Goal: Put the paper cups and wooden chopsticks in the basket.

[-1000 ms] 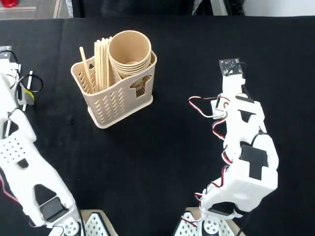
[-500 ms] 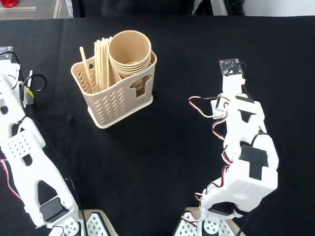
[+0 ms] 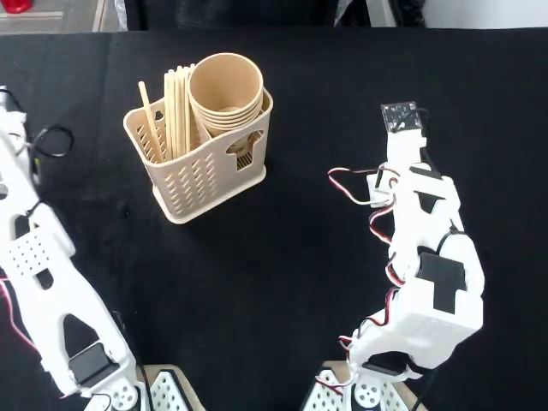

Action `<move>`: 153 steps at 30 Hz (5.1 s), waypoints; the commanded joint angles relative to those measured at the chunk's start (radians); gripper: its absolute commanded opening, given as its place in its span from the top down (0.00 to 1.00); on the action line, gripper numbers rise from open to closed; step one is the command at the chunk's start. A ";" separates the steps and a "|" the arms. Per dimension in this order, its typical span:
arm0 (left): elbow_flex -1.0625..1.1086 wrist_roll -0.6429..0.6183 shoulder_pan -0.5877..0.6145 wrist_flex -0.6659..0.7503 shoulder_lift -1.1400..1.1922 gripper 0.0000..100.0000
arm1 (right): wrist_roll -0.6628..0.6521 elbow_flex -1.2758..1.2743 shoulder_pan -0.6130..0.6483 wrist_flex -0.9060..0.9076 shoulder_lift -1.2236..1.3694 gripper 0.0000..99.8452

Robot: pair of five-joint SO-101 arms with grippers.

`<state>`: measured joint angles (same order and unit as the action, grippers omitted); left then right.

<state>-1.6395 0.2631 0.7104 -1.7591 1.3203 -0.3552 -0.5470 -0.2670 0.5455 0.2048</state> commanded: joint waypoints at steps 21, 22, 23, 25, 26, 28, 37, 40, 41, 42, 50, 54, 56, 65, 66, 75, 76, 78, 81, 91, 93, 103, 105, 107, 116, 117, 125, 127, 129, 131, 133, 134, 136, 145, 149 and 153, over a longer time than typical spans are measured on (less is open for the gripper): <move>1.845 -0.074 -0.062 0.572 -1.346 0.97 | -0.011 0.001 -0.003 -0.005 -0.059 0.99; 1.939 -0.075 -0.068 0.643 -1.441 0.97 | -0.011 0.001 -0.003 -0.005 -0.059 0.99; 2.020 -0.077 -0.074 0.712 -1.536 0.97 | -0.011 0.001 -0.003 -0.005 -0.059 0.99; 2.152 -0.080 -0.082 0.830 -1.709 0.97 | -0.011 0.001 -0.003 -0.005 -0.059 0.99; 2.204 -0.081 -0.093 0.882 -1.791 0.97 | -0.011 0.001 -0.003 -0.005 -0.059 0.99; 2.305 -0.100 -0.116 1.014 -1.946 0.97 | -0.011 0.001 -0.003 -0.005 -0.059 0.99; 2.603 -0.489 -0.265 1.680 -2.493 0.97 | -0.011 0.001 -0.003 -0.005 -0.059 0.99; 2.615 -0.641 -0.334 1.803 -2.585 0.97 | -0.011 0.001 -0.003 -0.005 -0.059 0.99; 2.608 -0.655 -0.369 1.817 -2.599 0.97 | -0.011 0.001 -0.003 -0.005 -0.059 0.99; 2.594 -0.649 -0.404 1.815 -2.615 0.97 | -0.011 0.001 -0.003 -0.005 -0.059 0.99; 2.563 -0.491 -0.662 1.599 -2.630 0.97 | -0.011 0.001 -0.003 -0.005 -0.059 0.99; 2.568 -0.368 -0.769 1.453 -2.631 0.97 | -0.011 0.001 -0.003 -0.005 -0.059 0.99; 2.574 -0.362 -0.763 1.433 -2.628 0.97 | -0.011 0.001 -0.003 -0.005 -0.059 0.99; 2.620 -0.419 -0.723 1.364 -2.627 0.83 | -0.011 0.001 -0.003 -0.005 -0.059 0.99; 2.603 -0.433 -0.722 1.339 -2.621 0.83 | -0.011 0.001 -0.003 -0.005 -0.059 0.99; 2.419 -0.425 -0.648 1.290 -2.329 0.83 | -0.011 -0.001 -0.003 -0.003 -0.059 0.99; 2.404 -0.427 -0.648 1.293 -2.298 0.83 | -0.011 -0.001 -0.003 -0.002 -0.059 0.99; 2.381 -0.427 -0.650 1.293 -2.257 0.83 | -0.011 -0.001 -0.003 -0.002 -0.059 0.99; 2.376 -0.427 -0.654 1.295 -2.249 0.83 | -0.011 -0.001 -0.005 -0.002 -0.059 0.99; 2.097 -0.385 -0.351 0.982 -2.262 0.83 | -0.011 -0.001 -0.005 -0.002 -0.059 0.99; 2.040 -0.302 -0.259 0.924 -2.183 0.83 | -0.011 -0.001 -0.005 -0.002 -0.059 0.99; 1.748 0.226 -0.005 0.723 -1.522 0.83 | -0.011 -0.001 -0.005 -0.002 -0.059 0.99; 1.653 0.244 0.030 0.724 -1.382 0.83 | -0.011 -0.001 -0.005 -0.002 -0.059 0.99; 1.535 0.253 0.064 0.724 -1.240 0.83 | -0.011 -0.001 -0.005 -0.002 -0.059 0.99; 0.792 0.204 0.082 0.589 -0.582 0.83 | -0.011 -0.001 -0.003 -0.002 -0.059 0.99; 0.696 0.187 0.074 0.571 -0.514 0.82 | -0.011 -0.001 -0.003 -0.002 -0.059 0.99; 0.008 0.201 0.042 0.420 -0.094 0.82 | -0.011 -0.001 -0.003 -0.002 -0.059 0.99; -0.025 0.203 0.050 0.431 -0.029 0.82 | -0.011 -0.001 -0.003 -0.002 -0.059 0.99; -0.001 0.224 0.054 0.460 -0.017 0.82 | -0.011 -0.001 -0.003 -0.002 -0.059 0.99; 0.035 0.232 0.065 0.499 -0.002 0.82 | -0.011 -0.001 -0.003 -0.002 -0.059 0.99; 0.091 0.230 0.077 0.546 0.005 0.82 | -0.011 -0.001 -0.003 -0.002 -0.059 0.99; 0.116 0.230 0.082 0.568 0.006 0.82 | -0.011 -0.001 -0.003 -0.002 -0.059 0.99; 0.157 0.230 0.091 0.605 0.012 0.82 | -0.011 -0.001 -0.003 -0.002 -0.059 0.99; 0.325 0.236 0.090 0.649 0.015 0.83 | -0.011 -0.001 -0.003 -0.002 -0.059 0.99; 0.387 0.238 0.088 0.649 0.017 0.88 | -0.011 -0.001 -0.003 -0.002 -0.059 0.99; 0.404 0.230 0.094 0.658 0.017 0.97 | -0.011 -0.001 -0.005 -0.002 -0.059 0.99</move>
<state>-1.2620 0.4964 0.7902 -1.1070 1.3326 -0.3552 -0.5470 -0.2670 0.5455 0.2048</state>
